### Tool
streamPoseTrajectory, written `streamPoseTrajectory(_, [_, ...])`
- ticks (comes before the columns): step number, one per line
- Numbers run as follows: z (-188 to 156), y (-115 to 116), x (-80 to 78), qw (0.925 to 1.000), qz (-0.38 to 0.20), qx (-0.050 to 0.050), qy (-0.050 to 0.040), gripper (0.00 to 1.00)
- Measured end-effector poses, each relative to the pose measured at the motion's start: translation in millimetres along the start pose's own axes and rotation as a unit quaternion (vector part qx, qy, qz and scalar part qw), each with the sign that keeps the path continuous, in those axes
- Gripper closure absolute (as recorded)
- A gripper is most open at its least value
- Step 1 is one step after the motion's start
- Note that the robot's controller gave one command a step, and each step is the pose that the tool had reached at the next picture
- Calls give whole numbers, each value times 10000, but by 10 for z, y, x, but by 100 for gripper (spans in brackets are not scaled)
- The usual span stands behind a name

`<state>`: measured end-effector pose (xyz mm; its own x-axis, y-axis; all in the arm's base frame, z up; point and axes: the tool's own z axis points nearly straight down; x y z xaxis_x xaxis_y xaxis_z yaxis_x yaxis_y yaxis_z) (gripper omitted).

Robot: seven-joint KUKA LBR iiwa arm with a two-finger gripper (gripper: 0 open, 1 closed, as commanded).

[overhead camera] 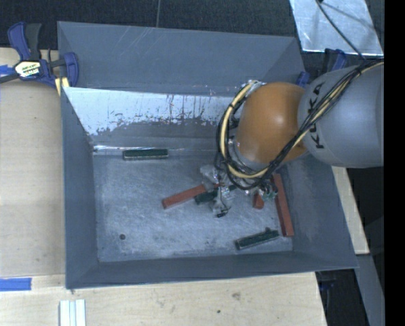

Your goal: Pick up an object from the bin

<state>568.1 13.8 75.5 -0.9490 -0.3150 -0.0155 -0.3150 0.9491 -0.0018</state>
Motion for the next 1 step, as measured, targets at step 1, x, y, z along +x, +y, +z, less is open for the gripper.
streamPoseTrajectory(1, [-238, -345, 257, 9811, -1933, -6, 34, 100])
